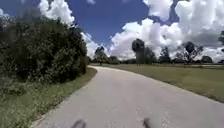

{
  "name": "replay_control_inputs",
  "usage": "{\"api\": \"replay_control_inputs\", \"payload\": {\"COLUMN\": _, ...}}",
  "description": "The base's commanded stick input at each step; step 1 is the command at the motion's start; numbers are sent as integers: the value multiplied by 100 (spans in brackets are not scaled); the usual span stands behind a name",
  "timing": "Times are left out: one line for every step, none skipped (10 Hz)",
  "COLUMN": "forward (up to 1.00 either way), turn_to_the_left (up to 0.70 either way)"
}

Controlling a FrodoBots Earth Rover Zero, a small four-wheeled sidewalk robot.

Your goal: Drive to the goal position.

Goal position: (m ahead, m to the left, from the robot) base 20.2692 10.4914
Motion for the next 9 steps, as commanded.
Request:
{"api": "replay_control_inputs", "payload": {"forward": 70, "turn_to_the_left": 0}}
{"api": "replay_control_inputs", "payload": {"forward": 70, "turn_to_the_left": 0}}
{"api": "replay_control_inputs", "payload": {"forward": 70, "turn_to_the_left": 0}}
{"api": "replay_control_inputs", "payload": {"forward": 70, "turn_to_the_left": 0}}
{"api": "replay_control_inputs", "payload": {"forward": 70, "turn_to_the_left": 0}}
{"api": "replay_control_inputs", "payload": {"forward": 70, "turn_to_the_left": 0}}
{"api": "replay_control_inputs", "payload": {"forward": 70, "turn_to_the_left": 0}}
{"api": "replay_control_inputs", "payload": {"forward": 70, "turn_to_the_left": 0}}
{"api": "replay_control_inputs", "payload": {"forward": 70, "turn_to_the_left": 0}}
